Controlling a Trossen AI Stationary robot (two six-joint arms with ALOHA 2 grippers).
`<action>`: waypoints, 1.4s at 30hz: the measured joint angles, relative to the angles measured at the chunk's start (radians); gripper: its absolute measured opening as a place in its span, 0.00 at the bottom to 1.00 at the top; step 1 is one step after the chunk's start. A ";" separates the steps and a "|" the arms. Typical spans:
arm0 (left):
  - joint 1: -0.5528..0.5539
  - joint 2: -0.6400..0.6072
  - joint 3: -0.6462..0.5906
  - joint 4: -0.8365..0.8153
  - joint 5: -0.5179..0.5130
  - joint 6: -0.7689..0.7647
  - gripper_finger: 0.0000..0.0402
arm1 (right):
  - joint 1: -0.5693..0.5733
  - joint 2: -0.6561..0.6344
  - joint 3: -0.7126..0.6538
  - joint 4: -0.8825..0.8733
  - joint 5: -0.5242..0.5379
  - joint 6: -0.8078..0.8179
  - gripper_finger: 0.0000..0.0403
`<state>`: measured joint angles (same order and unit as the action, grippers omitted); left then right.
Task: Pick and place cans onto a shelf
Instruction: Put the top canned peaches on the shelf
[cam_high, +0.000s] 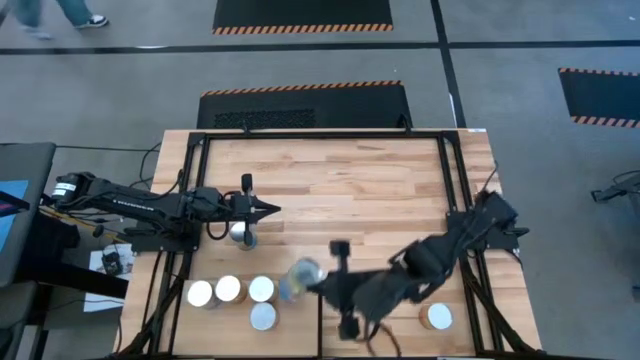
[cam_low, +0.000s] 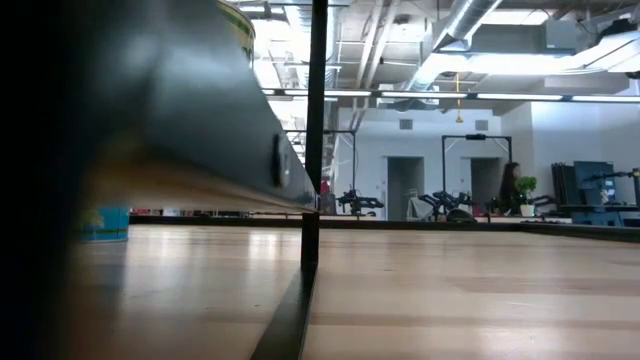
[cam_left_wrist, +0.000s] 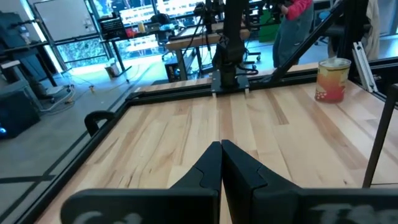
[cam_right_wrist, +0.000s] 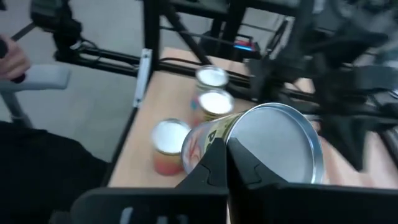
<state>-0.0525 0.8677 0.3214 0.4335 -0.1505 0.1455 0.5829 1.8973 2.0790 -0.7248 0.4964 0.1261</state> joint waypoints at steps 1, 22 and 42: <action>0.000 0.000 0.000 0.000 0.000 0.000 0.00 | 0.008 0.029 0.028 -0.004 -0.002 0.001 0.01; 0.000 0.000 0.000 -0.027 -0.015 0.000 0.00 | -0.005 0.317 0.253 -0.110 -0.193 0.023 0.01; 0.000 0.000 0.000 -0.034 -0.015 0.003 0.00 | -0.007 0.370 0.255 -0.117 -0.255 0.023 0.01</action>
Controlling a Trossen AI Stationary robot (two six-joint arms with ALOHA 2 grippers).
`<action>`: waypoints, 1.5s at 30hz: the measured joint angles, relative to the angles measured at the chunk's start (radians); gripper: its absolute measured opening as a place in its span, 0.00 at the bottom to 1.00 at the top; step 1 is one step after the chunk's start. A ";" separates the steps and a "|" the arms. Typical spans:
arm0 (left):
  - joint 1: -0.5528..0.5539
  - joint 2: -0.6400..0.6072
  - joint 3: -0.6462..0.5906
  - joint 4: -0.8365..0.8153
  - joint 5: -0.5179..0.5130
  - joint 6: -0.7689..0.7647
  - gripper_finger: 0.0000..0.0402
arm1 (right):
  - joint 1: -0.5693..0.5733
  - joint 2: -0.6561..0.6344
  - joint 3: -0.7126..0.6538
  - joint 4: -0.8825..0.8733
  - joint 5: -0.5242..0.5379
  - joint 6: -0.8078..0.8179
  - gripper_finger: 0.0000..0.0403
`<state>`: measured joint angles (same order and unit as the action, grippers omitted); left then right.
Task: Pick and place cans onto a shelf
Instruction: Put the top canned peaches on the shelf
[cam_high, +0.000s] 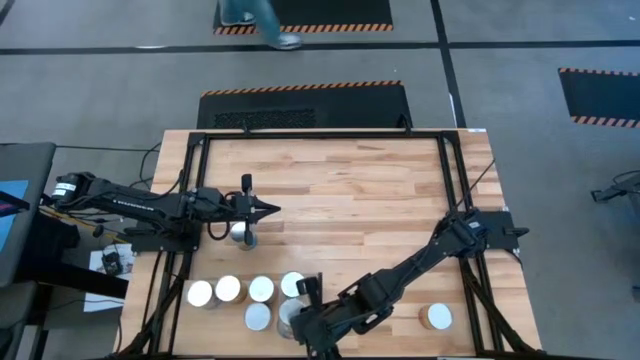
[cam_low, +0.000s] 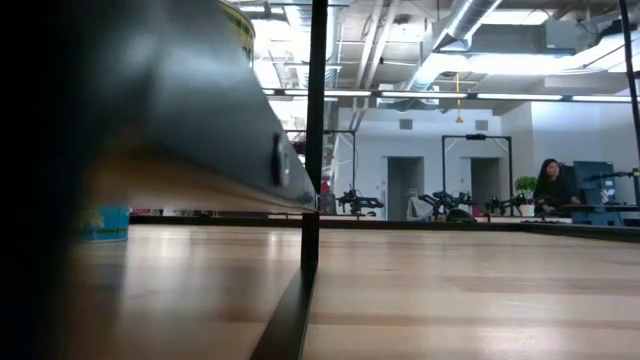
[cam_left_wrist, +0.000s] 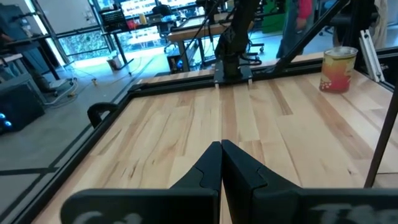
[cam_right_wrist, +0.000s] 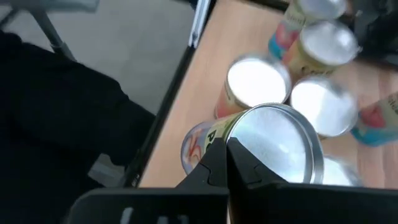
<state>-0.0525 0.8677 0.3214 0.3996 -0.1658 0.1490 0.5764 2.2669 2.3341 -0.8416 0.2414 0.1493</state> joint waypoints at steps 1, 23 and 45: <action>0.000 0.000 0.000 0.000 0.000 0.000 0.00 | -0.001 0.008 0.000 -0.002 -0.008 -0.001 0.01; 0.000 0.000 0.000 -0.035 -0.007 0.000 0.00 | -0.032 0.047 -0.002 0.001 -0.081 -0.026 0.01; 0.000 0.000 0.000 -0.053 -0.032 -0.001 0.00 | -0.048 0.094 -0.002 0.011 -0.150 -0.018 0.21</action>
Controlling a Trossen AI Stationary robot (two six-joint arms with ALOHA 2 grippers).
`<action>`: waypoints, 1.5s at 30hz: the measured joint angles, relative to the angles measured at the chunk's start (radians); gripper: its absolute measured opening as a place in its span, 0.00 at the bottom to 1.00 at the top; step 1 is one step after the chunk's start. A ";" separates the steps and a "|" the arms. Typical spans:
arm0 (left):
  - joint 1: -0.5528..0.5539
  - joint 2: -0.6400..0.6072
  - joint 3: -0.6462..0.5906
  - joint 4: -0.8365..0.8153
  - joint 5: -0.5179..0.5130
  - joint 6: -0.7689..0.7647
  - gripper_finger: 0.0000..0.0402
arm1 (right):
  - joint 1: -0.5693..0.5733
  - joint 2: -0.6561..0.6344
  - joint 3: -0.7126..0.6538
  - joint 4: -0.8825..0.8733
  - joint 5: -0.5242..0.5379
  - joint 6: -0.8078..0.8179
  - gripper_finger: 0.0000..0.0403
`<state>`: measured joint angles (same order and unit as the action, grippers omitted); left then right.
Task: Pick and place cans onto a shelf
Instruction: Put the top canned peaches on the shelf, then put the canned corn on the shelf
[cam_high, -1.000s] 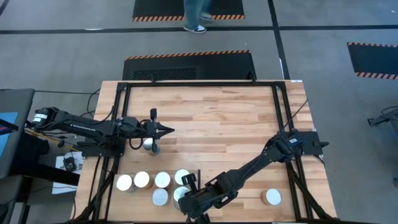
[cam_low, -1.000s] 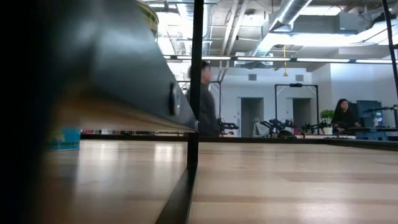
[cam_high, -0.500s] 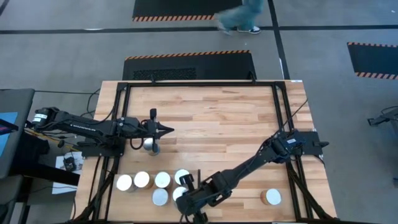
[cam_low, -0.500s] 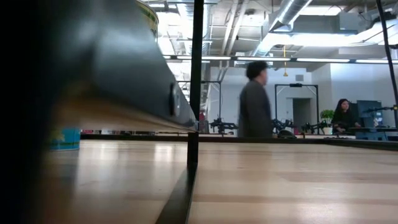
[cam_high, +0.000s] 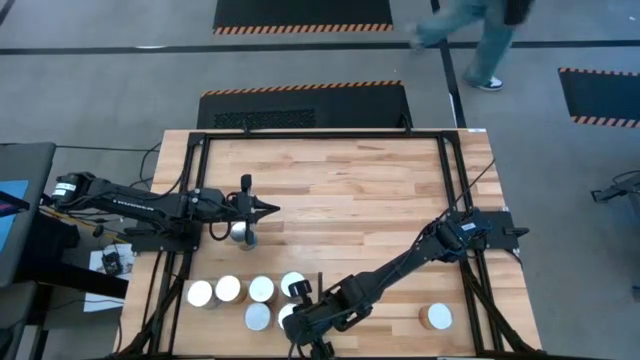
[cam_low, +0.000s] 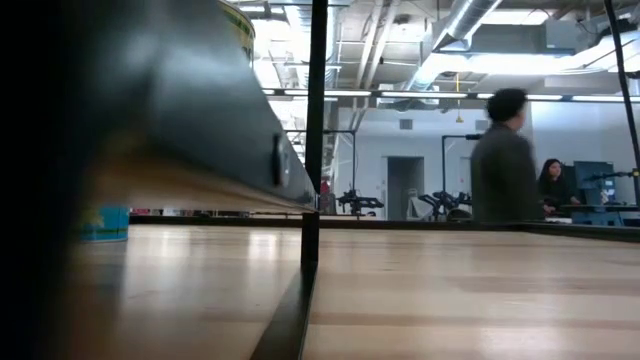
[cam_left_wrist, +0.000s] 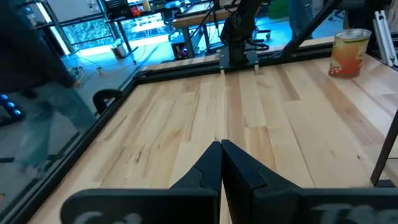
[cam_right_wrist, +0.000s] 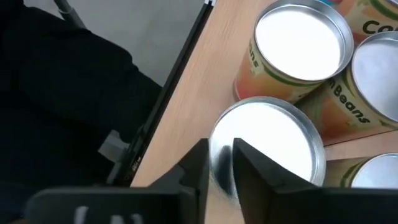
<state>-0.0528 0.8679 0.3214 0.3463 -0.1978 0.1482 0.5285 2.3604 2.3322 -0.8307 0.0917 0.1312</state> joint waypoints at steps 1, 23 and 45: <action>0.000 0.000 0.000 0.000 0.002 0.000 0.00 | 0.000 0.000 0.000 0.001 0.000 0.002 0.24; -0.102 0.000 0.130 -0.176 0.140 0.006 0.00 | 0.061 -0.338 -0.291 -0.039 0.247 -0.132 0.01; -0.127 0.000 0.132 -0.217 0.078 -0.027 0.00 | 0.171 -0.921 -1.204 0.458 0.381 0.351 0.01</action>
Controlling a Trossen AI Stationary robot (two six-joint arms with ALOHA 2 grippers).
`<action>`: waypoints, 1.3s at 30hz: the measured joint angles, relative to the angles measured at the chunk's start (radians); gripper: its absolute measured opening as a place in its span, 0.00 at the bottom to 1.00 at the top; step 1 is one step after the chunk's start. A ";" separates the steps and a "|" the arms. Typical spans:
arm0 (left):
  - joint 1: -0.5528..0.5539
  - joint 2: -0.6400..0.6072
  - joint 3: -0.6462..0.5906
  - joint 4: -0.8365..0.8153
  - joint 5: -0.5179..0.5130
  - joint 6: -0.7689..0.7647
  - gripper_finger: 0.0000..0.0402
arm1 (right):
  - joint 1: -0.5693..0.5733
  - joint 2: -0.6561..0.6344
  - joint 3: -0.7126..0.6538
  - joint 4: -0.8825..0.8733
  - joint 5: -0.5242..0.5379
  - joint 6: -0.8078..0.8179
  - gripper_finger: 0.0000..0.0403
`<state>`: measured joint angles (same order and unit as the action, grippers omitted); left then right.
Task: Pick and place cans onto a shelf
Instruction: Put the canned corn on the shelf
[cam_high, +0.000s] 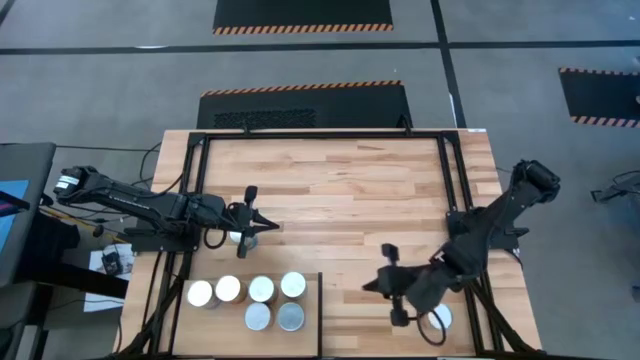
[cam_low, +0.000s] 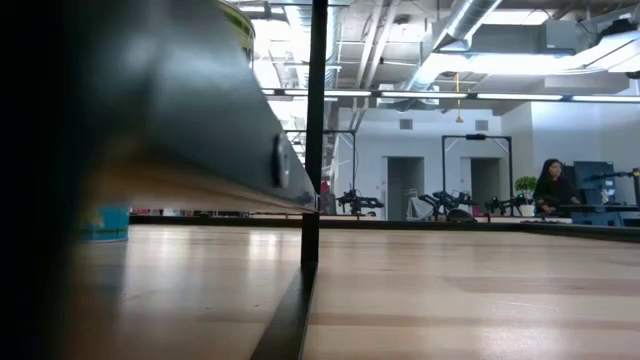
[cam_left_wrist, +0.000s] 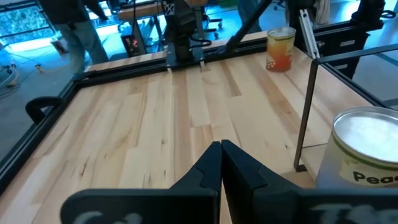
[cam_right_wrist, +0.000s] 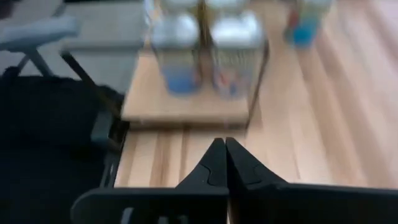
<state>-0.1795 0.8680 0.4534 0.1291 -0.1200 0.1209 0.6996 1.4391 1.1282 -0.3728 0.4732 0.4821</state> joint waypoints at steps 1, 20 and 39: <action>0.000 0.000 0.000 0.000 0.000 -0.002 0.00 | 0.012 0.000 0.000 -0.047 0.000 0.070 0.01; 0.000 0.000 0.000 -0.016 0.000 -0.019 0.00 | 0.218 0.267 0.337 -0.793 -0.420 1.021 0.29; 0.000 0.000 0.000 -0.039 0.000 -0.036 0.00 | 0.269 0.426 0.373 -0.932 -0.597 1.088 0.23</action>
<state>-0.1791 0.8680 0.4534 0.0904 -0.1204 0.0844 0.9682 1.8652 1.5017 -1.3045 -0.1240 1.5701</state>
